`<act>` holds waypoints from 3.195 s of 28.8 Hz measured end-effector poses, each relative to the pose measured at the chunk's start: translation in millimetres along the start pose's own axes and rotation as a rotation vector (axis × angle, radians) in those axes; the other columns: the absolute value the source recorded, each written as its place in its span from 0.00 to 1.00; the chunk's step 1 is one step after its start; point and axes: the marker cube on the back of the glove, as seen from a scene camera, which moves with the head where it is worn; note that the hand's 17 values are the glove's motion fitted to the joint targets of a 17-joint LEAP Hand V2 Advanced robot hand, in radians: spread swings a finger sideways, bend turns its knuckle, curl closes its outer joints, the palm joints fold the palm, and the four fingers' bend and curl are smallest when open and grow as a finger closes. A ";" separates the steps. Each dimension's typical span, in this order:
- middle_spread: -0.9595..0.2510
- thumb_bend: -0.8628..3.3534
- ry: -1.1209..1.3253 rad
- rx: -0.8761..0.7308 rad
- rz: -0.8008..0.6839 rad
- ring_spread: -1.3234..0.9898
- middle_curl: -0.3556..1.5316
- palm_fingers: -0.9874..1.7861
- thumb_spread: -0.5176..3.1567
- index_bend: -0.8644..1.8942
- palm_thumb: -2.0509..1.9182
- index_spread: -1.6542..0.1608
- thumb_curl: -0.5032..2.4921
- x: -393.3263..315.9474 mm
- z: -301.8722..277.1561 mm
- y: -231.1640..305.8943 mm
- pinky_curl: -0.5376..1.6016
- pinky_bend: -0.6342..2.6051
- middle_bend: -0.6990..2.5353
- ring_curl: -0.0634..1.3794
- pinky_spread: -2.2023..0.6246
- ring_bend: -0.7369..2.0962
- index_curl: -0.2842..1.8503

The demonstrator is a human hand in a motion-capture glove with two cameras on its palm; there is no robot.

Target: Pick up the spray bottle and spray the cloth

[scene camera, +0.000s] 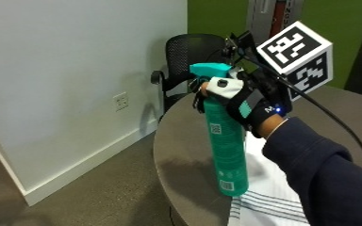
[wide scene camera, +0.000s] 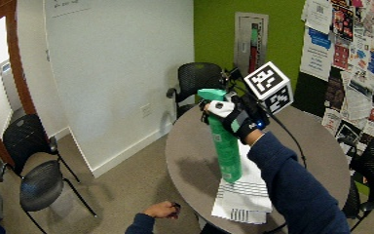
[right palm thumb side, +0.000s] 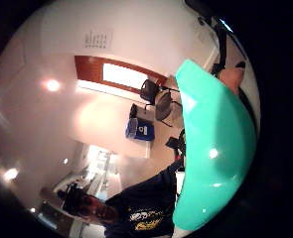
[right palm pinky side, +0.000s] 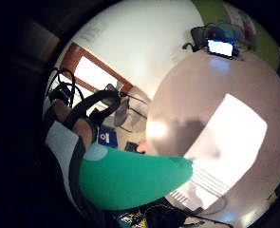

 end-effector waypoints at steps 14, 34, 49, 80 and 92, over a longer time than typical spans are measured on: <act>0.69 0.20 -0.223 -0.045 -0.104 0.48 0.45 0.80 0.25 0.36 0.77 0.77 0.44 11.8 44.2 -6.5 0.43 0.35 0.40 0.37 0.69 0.47 0.30; 0.68 0.20 -0.130 -0.093 -0.204 0.48 0.45 0.80 0.27 0.35 0.77 0.76 0.43 -29.9 44.0 -28.4 0.43 0.35 0.39 0.36 0.69 0.46 0.29; 0.69 0.19 -0.036 -0.296 -0.179 0.49 0.45 0.64 0.38 0.29 0.71 0.71 0.39 -11.1 41.2 -14.2 0.44 0.37 0.41 0.37 0.73 0.49 0.19; 0.78 0.20 0.142 -0.320 0.215 0.59 0.37 0.44 0.45 0.36 0.63 0.66 0.31 153.3 -154.6 178.6 0.41 0.37 0.29 0.25 0.88 0.35 0.22; 0.78 0.20 0.167 0.005 0.240 0.59 0.38 0.48 0.47 0.37 0.65 0.67 0.31 205.7 -166.6 225.5 0.40 0.34 0.30 0.25 0.88 0.35 0.23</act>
